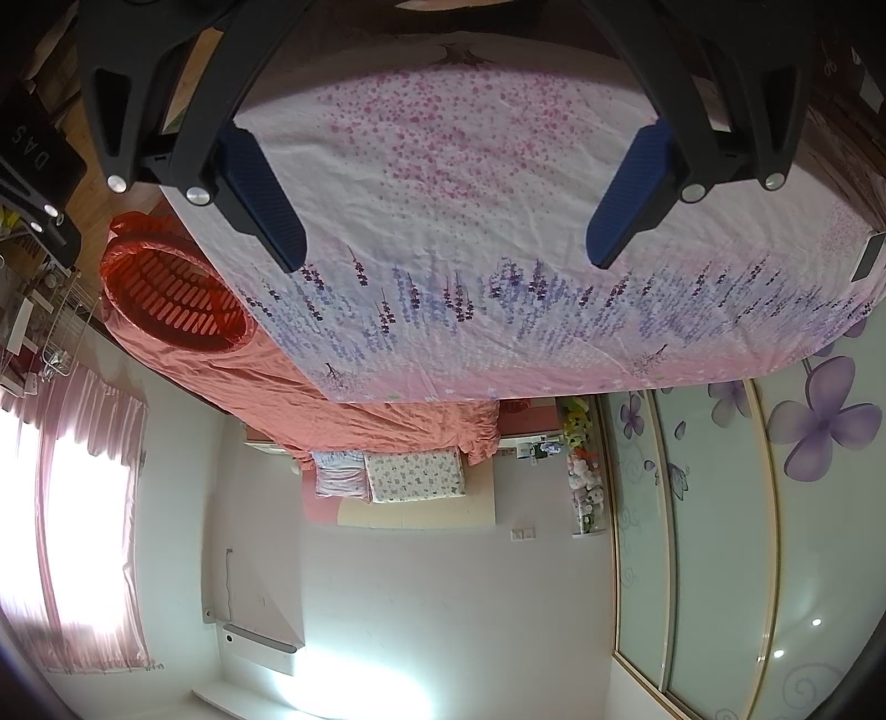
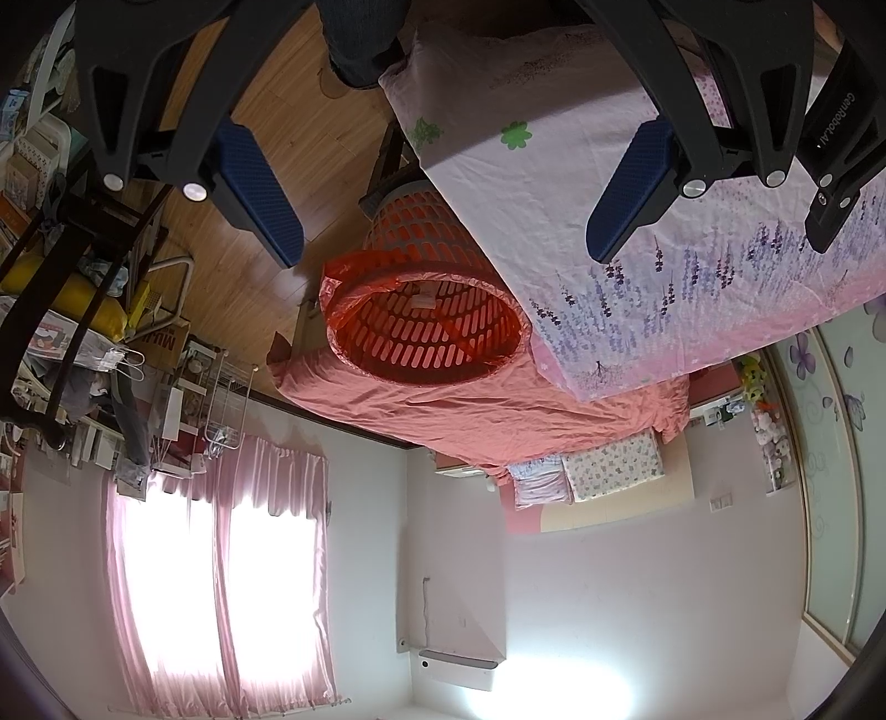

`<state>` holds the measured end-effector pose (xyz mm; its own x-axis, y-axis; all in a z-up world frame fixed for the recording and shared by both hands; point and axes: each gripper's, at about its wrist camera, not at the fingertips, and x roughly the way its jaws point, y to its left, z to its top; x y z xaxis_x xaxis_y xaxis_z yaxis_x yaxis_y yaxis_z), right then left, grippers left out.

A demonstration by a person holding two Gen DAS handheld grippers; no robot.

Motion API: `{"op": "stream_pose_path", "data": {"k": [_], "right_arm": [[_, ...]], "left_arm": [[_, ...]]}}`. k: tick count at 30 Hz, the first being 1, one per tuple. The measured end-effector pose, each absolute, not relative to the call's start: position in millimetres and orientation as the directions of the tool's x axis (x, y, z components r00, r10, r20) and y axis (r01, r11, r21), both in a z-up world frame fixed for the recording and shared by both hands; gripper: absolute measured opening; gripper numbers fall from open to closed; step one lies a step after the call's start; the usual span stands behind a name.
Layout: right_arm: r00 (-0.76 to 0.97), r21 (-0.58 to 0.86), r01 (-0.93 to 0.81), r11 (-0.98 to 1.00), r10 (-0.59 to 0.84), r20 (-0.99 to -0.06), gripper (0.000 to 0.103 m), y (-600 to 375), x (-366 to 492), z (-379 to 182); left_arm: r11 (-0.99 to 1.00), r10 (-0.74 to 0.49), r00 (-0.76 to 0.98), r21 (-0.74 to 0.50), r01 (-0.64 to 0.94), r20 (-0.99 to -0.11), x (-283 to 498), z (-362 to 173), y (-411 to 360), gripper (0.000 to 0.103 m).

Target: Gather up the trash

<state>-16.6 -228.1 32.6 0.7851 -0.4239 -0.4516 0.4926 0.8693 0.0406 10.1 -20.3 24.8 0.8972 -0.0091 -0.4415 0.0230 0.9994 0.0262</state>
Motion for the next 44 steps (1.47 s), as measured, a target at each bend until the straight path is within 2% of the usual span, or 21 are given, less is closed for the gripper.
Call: {"op": "stream_pose_path", "data": {"k": [44], "right_arm": [[0.782,0.037,0.486,0.873,-0.416,-0.465,0.101,-224.2,-14.8,25.9]], "left_arm": [[1.000,-0.006,0.891,0.023,0.018,-0.455,12.2,20.3,-17.2,0.099]]}}
